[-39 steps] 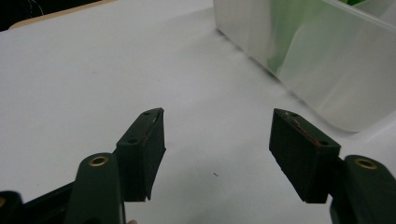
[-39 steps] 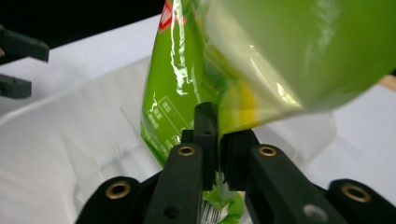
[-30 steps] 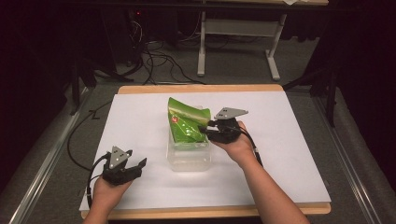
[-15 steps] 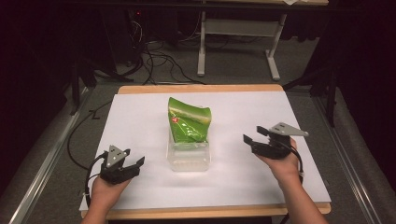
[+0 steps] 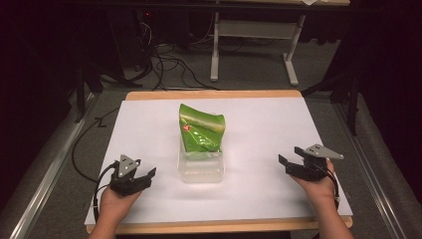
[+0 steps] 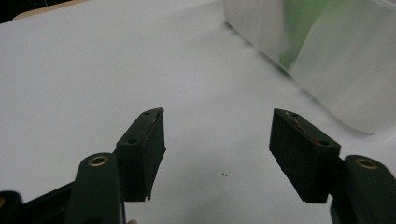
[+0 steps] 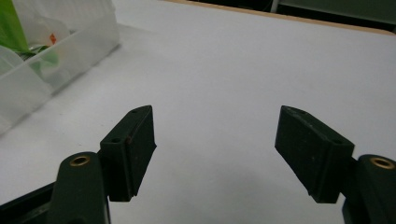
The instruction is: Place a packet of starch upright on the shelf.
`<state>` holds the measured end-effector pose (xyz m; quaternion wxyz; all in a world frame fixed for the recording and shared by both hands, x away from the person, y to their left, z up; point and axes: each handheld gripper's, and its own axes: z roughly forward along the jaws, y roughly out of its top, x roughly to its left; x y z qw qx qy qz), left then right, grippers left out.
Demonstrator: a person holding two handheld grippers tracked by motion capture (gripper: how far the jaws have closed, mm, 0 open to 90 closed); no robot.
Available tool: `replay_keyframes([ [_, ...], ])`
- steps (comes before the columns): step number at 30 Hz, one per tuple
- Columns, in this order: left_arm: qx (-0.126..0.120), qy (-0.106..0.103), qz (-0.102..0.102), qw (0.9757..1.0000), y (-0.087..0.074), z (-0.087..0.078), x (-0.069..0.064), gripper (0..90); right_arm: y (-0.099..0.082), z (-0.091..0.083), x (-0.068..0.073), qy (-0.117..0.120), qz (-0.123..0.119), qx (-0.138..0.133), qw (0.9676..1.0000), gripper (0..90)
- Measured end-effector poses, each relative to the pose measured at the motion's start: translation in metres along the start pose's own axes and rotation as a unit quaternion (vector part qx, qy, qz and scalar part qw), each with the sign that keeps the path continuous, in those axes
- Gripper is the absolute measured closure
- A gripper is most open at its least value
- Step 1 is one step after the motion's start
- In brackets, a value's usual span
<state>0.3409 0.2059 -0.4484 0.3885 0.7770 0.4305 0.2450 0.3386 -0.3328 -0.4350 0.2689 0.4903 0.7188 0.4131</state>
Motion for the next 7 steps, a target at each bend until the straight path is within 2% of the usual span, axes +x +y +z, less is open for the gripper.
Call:
replay_keyframes([
  [7, -0.007, -0.003, -0.005, 1.0000, 0.0008, -0.0024, 0.0011, 36.5, -0.0011, 0.0001, 0.0007, -0.003, 0.001, 0.001, 1.0000, 28.9],
])
